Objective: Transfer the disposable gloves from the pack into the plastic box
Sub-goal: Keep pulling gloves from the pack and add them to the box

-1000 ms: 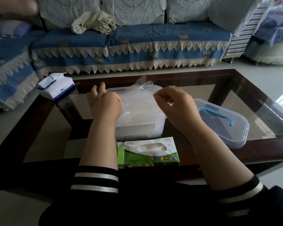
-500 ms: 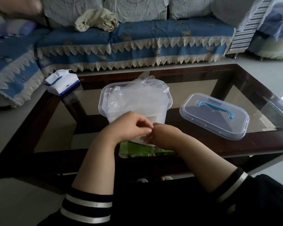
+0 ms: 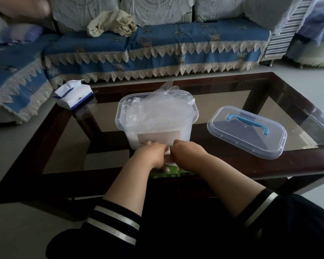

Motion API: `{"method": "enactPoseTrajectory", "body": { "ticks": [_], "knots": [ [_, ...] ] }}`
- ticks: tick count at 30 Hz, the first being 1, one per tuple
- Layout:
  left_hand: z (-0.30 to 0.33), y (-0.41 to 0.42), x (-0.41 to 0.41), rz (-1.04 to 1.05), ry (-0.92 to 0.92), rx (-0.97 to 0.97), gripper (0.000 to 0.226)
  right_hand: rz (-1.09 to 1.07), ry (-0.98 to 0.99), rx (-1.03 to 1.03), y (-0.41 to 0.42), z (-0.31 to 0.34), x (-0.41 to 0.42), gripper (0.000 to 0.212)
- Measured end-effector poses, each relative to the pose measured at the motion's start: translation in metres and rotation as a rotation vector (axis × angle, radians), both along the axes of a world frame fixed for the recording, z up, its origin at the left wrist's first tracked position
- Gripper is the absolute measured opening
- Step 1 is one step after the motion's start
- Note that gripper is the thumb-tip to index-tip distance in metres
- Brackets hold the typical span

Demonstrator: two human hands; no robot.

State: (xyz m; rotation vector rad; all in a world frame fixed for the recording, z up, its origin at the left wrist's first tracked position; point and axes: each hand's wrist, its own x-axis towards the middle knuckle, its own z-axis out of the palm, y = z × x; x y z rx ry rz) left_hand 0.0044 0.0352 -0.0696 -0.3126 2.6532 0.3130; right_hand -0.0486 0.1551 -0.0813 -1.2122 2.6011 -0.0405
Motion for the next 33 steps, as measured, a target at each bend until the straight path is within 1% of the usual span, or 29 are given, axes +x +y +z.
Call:
{"method": "enactPoseTrajectory", "body": {
  "ticks": [1, 3, 4, 6, 8, 9, 11, 13, 16, 21, 22, 26, 28, 31, 33],
  "knots": [
    [0.000, 0.000, -0.001, 0.006, -0.006, 0.004, 0.069, 0.023, -0.017, 0.004, 0.001, 0.002, -0.001, 0.014],
    [-0.001, 0.000, -0.003, 0.015, -0.006, 0.011, 0.071, 0.033, -0.057, -0.011, 0.003, 0.004, -0.005, 0.004],
    [-0.001, 0.001, -0.003, 0.018, -0.003, 0.011, 0.072, 0.012, -0.096, -0.041, 0.004, 0.006, -0.007, 0.008],
    [-0.002, 0.001, -0.003, 0.021, 0.001, 0.007, 0.071, -0.052, -0.197, -0.143, 0.009, 0.011, -0.011, 0.014],
    [-0.002, 0.000, -0.003, 0.036, -0.002, 0.024, 0.071, -0.110, -0.289, -0.265, 0.015, 0.018, -0.014, 0.010],
    [-0.002, 0.000, -0.003, 0.043, -0.006, 0.036, 0.072, -0.125, -0.303, -0.304, 0.018, 0.019, -0.016, 0.010],
    [-0.002, -0.002, -0.004, 0.048, -0.006, 0.057, 0.072, -0.119, -0.278, -0.316, 0.019, 0.021, -0.016, 0.011],
    [-0.003, -0.004, -0.003, 0.056, -0.009, 0.098, 0.072, -0.077, -0.194, -0.239, 0.017, 0.017, -0.014, 0.014],
    [-0.005, -0.005, -0.002, 0.075, -0.028, 0.148, 0.080, -0.031, -0.074, -0.124, 0.014, 0.010, -0.005, 0.021],
    [-0.007, -0.004, -0.003, 0.064, -0.038, 0.173, 0.081, -0.023, 0.089, -0.142, 0.011, 0.012, 0.005, 0.030],
    [-0.008, -0.004, -0.003, 0.059, -0.039, 0.170, 0.081, -0.027, 0.099, -0.140, 0.011, 0.013, 0.005, 0.031],
    [-0.010, -0.005, -0.004, 0.069, -0.021, 0.143, 0.079, -0.094, 0.032, -0.059, 0.011, 0.006, 0.006, 0.032],
    [-0.011, -0.006, -0.003, 0.077, -0.018, 0.130, 0.080, -0.101, 0.046, -0.033, 0.010, 0.000, 0.008, 0.029],
    [-0.012, -0.006, -0.003, 0.073, -0.031, 0.110, 0.080, -0.090, 0.094, -0.051, 0.007, -0.003, 0.010, 0.024],
    [-0.010, -0.006, -0.003, 0.084, -0.049, 0.128, 0.080, -0.102, 0.078, -0.074, 0.005, -0.001, 0.008, 0.023]
  ]
}}
